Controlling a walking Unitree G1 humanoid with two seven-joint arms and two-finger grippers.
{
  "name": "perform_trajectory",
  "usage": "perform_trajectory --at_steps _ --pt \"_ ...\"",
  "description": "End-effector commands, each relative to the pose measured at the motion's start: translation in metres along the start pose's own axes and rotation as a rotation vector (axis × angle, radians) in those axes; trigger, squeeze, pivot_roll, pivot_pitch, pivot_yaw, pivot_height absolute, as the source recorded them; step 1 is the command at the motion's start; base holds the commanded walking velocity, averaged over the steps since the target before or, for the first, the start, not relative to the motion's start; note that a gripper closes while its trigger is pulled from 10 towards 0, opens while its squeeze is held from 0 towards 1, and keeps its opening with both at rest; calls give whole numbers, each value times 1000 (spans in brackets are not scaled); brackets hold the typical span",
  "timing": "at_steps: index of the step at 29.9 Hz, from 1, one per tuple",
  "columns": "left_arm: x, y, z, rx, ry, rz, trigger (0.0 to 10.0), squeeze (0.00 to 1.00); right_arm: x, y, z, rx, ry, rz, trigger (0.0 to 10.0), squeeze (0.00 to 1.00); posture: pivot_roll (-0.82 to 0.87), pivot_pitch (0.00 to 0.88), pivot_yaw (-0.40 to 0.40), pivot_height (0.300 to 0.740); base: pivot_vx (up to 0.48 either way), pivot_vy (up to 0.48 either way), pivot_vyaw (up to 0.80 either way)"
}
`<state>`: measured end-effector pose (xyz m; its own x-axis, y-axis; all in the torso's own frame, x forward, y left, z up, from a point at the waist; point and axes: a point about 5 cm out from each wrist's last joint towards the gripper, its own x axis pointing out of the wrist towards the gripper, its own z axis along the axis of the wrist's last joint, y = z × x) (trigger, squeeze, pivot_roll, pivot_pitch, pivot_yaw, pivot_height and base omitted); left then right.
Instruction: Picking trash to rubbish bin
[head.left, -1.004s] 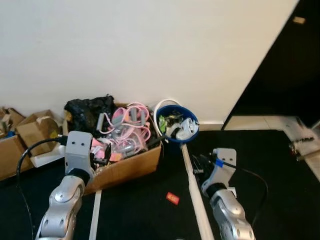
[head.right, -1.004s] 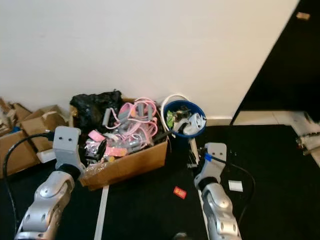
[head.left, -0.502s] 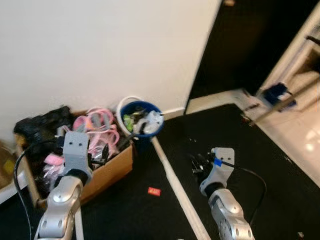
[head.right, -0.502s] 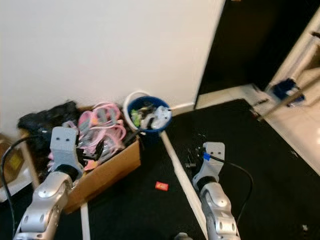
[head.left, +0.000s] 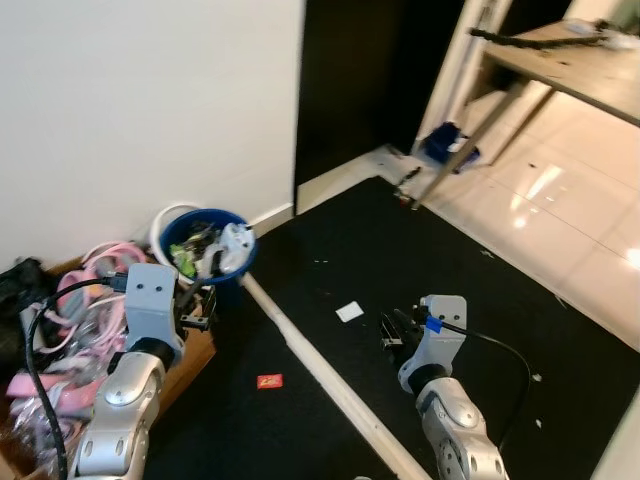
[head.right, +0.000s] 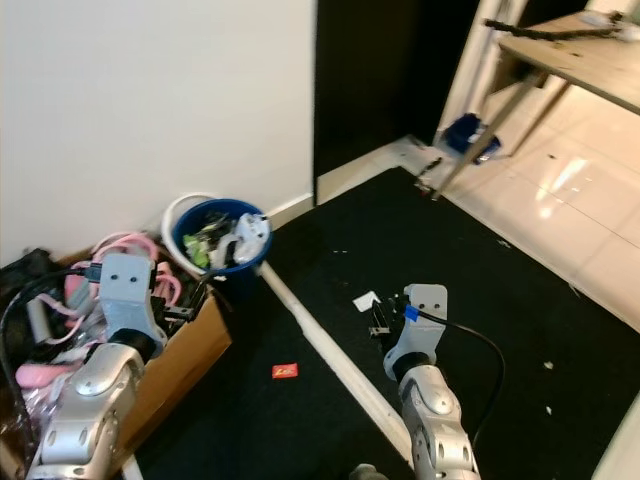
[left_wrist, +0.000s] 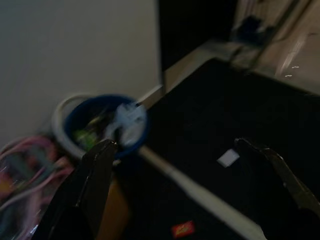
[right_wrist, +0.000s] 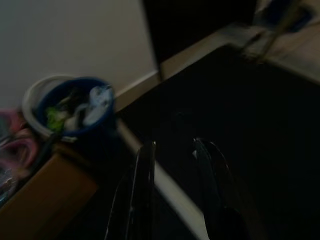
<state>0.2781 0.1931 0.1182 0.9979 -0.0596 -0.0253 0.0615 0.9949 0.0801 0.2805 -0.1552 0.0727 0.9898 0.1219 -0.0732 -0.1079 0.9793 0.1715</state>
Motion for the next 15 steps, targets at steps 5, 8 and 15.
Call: perform_trajectory --at_steps 5,8,15 --pt "-2 0 -3 9 12 -3 10000 0 -3 -3 -3 4 13 -13 10000 0 10 129 -4 740 0 0 -800" --pt "-3 1 -3 9 12 -3 10000 0 -3 -3 -3 3 13 -13 10000 0 10 126 -4 740 0 0 -800" --pt "-4 1 -4 11 14 -5 10000 0 -3 -3 -4 3 15 -10 10000 0 11 119 -2 740 0 0 -800"
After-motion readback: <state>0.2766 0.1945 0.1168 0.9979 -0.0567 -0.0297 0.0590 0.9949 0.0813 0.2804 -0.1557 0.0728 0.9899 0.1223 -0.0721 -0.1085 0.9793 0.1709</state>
